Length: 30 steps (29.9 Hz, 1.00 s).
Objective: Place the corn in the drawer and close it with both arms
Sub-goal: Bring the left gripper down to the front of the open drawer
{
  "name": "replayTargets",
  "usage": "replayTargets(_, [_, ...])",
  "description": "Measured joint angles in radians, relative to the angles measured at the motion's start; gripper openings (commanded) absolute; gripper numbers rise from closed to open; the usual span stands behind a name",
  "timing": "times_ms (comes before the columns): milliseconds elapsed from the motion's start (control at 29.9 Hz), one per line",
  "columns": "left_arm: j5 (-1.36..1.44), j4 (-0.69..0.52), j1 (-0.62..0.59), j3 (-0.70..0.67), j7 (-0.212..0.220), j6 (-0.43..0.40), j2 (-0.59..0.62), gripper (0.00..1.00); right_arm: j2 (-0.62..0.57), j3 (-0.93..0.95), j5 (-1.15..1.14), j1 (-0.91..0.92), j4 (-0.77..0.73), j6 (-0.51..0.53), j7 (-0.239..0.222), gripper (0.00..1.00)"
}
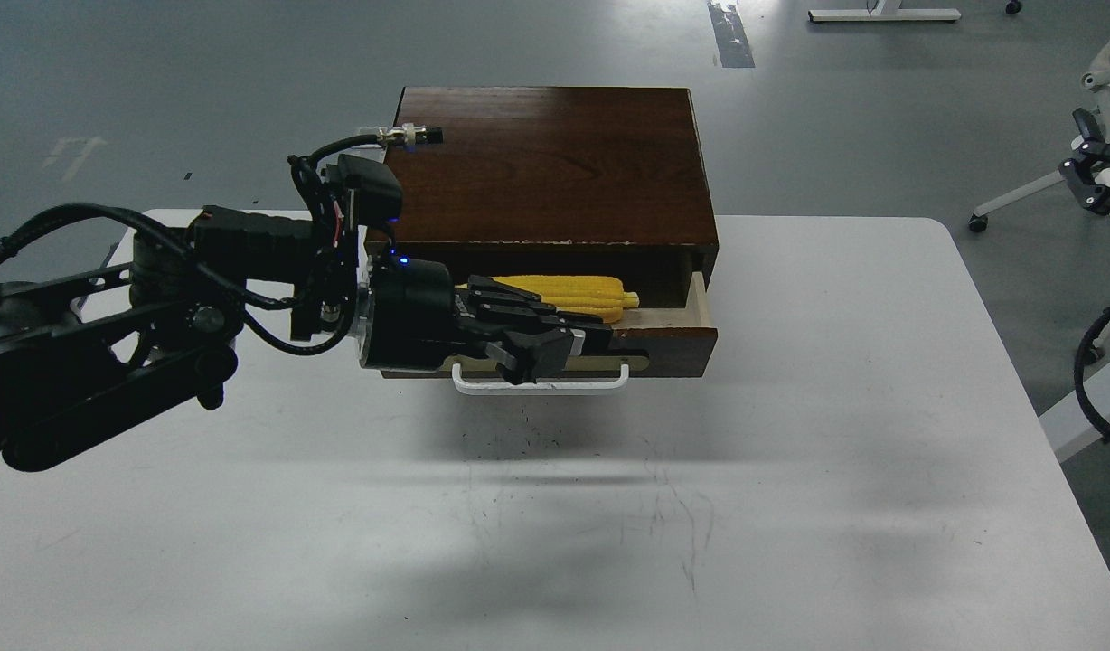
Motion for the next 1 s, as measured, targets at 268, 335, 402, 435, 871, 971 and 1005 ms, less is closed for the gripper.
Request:
replayTargets(268, [0.113, 0.015, -0.016, 0.070, -0.004, 0.000, -0.067, 0.00, 0.011, 0.015, 0.002, -0.004, -0.013, 0.000, 0.000, 1.00])
replayTargets(335, [0.161, 0.024, -0.014, 0.088, -0.004, 0.000, -0.069, 0.00, 0.011, 0.017, 0.002, -0.006, -0.013, 0.000, 0.002, 1.00])
replayTargets(402, [0.213, 0.037, -0.014, 0.109, -0.005, 0.000, -0.070, 0.00, 0.011, 0.017, 0.002, -0.007, -0.018, 0.000, 0.002, 1.00])
replayTargets(435, [0.236, 0.043, -0.013, 0.118, -0.005, 0.000, -0.070, 0.00, 0.011, 0.017, 0.002, -0.007, -0.024, 0.000, 0.003, 1.00])
replayTargets(871, [0.352, 0.055, -0.005, 0.155, -0.001, 0.000, -0.052, 0.00, 0.024, 0.015, 0.000, -0.016, -0.035, 0.000, 0.006, 1.00])
replayTargets(971, [0.355, 0.055, -0.008, 0.155, 0.000, 0.000, -0.051, 0.00, 0.027, 0.013, -0.002, -0.017, -0.043, 0.000, 0.006, 1.00])
replayTargets(1005, [0.355, 0.055, -0.011, 0.155, 0.000, 0.000, -0.051, 0.00, 0.029, 0.013, -0.002, -0.018, -0.046, 0.000, 0.006, 1.00])
